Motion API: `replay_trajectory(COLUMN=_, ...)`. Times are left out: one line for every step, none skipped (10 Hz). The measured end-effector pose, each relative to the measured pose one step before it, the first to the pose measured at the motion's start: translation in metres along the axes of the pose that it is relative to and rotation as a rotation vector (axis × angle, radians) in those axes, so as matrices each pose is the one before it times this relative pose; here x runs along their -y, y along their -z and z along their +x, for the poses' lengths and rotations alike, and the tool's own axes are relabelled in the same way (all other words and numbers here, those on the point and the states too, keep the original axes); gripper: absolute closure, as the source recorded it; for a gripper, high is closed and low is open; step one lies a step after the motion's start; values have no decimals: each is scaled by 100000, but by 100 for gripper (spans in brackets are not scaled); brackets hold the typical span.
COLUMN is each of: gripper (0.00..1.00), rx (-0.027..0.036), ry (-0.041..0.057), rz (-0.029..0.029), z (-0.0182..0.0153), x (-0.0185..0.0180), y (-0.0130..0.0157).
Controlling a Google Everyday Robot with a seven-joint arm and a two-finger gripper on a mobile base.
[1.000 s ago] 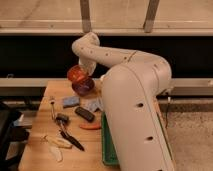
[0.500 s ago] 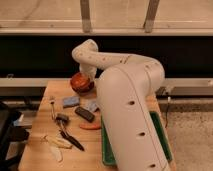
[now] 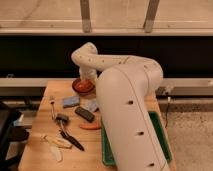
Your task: Stack bowls into tray
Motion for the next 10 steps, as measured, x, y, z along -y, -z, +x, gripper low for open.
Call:
replay_trajectory(gripper=20, rx=-528, ry=-274, rz=512, z=291, x=144, y=-228)
replay_trajectory(gripper=20, rx=-742, ry=-226, rz=668, z=306, x=212, y=-283)
replay_trajectory(gripper=20, rx=-1478, ry=-154, rz=621, z=525, x=180, y=-495)
replay_trajectory(gripper=20, rx=-1440, ry=-35, rz=-235, z=541, x=-141, y=-616)
replay_trajectory(gripper=20, rx=-1517, ry=-179, rz=-597, z=554, x=-160, y=-733)
replay_trajectory(gripper=20, rx=-1181, ry=-287, rz=-796, z=415, x=-119, y=-685)
replay_trajectory(gripper=20, rx=-793, ry=-273, rz=-925, z=287, x=-171, y=-551)
replay_trajectory(gripper=20, rx=-944, ry=-680, rz=-1856, z=290, x=-286, y=-862)
replay_trajectory(gripper=20, rx=-440, ry=-887, rz=-1994, z=74, x=-217, y=-686)
replay_trajectory(gripper=20, rx=-44, ry=-1003, rz=-2759, z=-39, x=-266, y=-667)
